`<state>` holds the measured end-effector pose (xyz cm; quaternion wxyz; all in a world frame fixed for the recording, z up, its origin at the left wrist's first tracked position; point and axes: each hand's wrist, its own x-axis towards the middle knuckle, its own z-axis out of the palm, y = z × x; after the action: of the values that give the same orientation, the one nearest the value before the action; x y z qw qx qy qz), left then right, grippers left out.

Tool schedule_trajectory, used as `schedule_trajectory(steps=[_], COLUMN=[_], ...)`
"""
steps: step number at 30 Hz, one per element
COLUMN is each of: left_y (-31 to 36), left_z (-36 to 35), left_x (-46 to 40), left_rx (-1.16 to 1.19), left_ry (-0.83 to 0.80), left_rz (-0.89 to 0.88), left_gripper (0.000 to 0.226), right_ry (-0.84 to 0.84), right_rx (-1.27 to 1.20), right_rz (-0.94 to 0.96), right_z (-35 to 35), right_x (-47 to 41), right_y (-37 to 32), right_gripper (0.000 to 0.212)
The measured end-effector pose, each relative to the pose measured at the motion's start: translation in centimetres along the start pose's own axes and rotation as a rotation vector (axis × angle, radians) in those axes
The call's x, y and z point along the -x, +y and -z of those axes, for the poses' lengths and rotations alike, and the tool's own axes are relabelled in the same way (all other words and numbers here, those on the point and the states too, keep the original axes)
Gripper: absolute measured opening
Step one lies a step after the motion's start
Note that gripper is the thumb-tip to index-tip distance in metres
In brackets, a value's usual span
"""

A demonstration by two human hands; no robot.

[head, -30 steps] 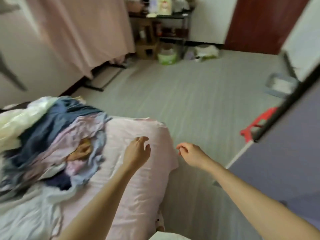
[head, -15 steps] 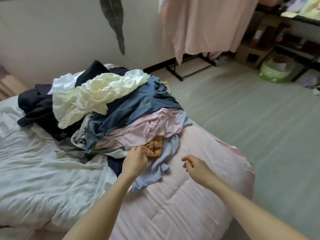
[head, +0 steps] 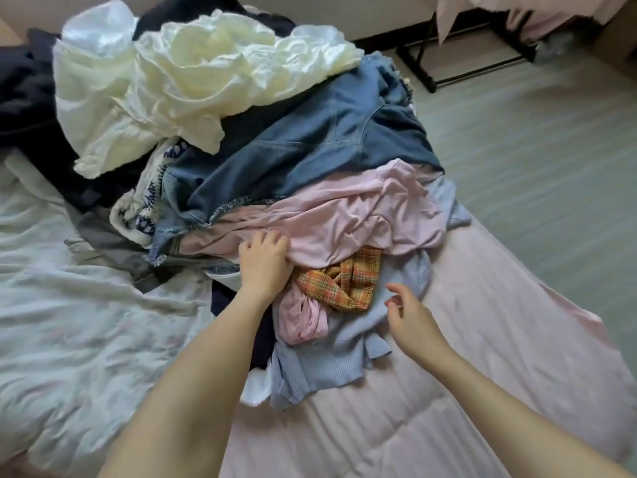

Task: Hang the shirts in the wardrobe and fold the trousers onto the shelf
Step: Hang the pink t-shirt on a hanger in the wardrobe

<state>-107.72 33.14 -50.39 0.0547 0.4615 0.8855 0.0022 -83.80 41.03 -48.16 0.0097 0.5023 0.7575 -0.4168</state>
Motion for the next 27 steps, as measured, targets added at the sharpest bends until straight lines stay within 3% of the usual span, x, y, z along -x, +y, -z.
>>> schedule_trajectory(steps=[4,6,9,10,12,14,16,20,23,25,27], left_y=[0.7,1.4,3.8,4.7,6.1,7.3,8.8,11.7,13.4,14.7,16.0], left_z=[3.4,6.0,10.2,11.5,13.9,16.8,19.9,24.9,27.8,29.7,31.0], left_x=[0.4,2.0,5.6,6.9,9.4,11.5,13.6,16.6,18.0,19.1,20.4], left_rx=[0.399,0.665,0.864,0.908,0.951,1.016,1.083,1.153,1.064,1.082,1.084], left_ry=[0.101,0.074,0.029,0.004,-0.023,-0.005,0.027,0.072,0.114,0.040,-0.045], left_rz=[0.034,0.041,-0.115,-0.173,-0.249,-0.248,-0.258,-0.236,-0.290,-0.337,-0.384], left_gripper=[0.015,0.013,0.018,0.019,0.022,0.030,0.031,0.029,0.050,0.057,0.043], right_ry=[0.053,0.094,0.104,0.086,0.043,0.006,0.000,0.161,0.305,0.392,0.474], right_rx=[-0.040,-0.033,0.122,0.187,0.266,0.226,0.158,0.043,-0.128,-0.289,-0.426], right_rz=[0.036,0.162,0.364,0.398,0.441,0.471,0.436,0.426,0.474,0.498,0.489], right_z=[0.9,2.1,3.8,4.7,6.6,8.7,10.8,15.4,19.6,22.6,25.7], right_x=[0.4,1.5,2.9,3.4,4.6,6.9,9.6,15.1,19.3,22.3,24.9], right_y=[-2.0,-4.2,-7.2,-8.1,-9.5,-10.0,-10.0,-10.2,-11.3,-12.2,-12.7], right_gripper=[0.043,0.058,0.085,0.084,0.058,0.027,0.015,0.014,0.017,0.020,0.029])
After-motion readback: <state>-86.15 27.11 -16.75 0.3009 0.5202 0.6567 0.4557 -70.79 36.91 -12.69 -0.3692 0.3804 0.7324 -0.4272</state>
